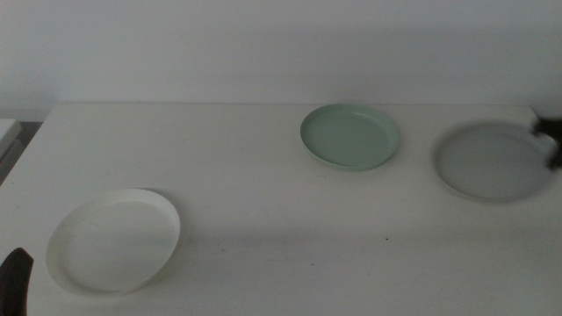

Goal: Stack the three bowls on top of each other.

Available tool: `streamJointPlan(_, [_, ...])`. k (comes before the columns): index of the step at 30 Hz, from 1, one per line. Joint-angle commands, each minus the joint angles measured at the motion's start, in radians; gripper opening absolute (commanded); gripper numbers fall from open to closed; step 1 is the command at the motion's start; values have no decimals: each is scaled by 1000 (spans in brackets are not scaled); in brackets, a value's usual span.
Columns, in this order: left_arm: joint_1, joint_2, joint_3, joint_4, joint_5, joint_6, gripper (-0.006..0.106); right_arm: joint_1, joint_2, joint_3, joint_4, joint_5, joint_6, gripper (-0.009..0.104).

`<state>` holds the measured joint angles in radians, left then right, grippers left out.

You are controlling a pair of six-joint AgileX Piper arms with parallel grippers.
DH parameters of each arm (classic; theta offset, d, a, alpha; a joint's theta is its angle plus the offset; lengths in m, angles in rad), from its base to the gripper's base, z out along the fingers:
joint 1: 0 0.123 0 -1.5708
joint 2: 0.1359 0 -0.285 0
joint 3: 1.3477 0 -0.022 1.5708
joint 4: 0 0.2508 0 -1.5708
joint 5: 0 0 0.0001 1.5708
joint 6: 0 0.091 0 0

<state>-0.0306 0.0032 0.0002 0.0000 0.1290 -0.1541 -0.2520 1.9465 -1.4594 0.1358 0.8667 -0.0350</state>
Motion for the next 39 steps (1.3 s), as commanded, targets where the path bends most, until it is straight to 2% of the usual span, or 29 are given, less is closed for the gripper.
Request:
streamJointPlan(1, [1, -3, 0, 0, -13, 0, 94, 83, -70, 1, 34, 19, 8, -2])
streamJointPlan(4, [1, -3, 0, 0, -13, 0, 94, 206, -93, 1, 64, 31, 8, -2])
streamJointPlan(8, [1, -3, 0, 0, -13, 0, 94, 340, -78, 1, 145, 27, 8, -2])
streamJointPlan(17, [1, -3, 0, 0, -13, 0, 94, 534, 7, 1, 199, -15, 20, -2])
streamJointPlan(25, [1, -3, 0, 0, -13, 0, 94, 578, 79, 1, 244, -60, 20, -2])
streamJointPlan(39, [1, -3, 0, 0, -13, -1, 94, 580, 135, 1, 241, -70, 16, -2])
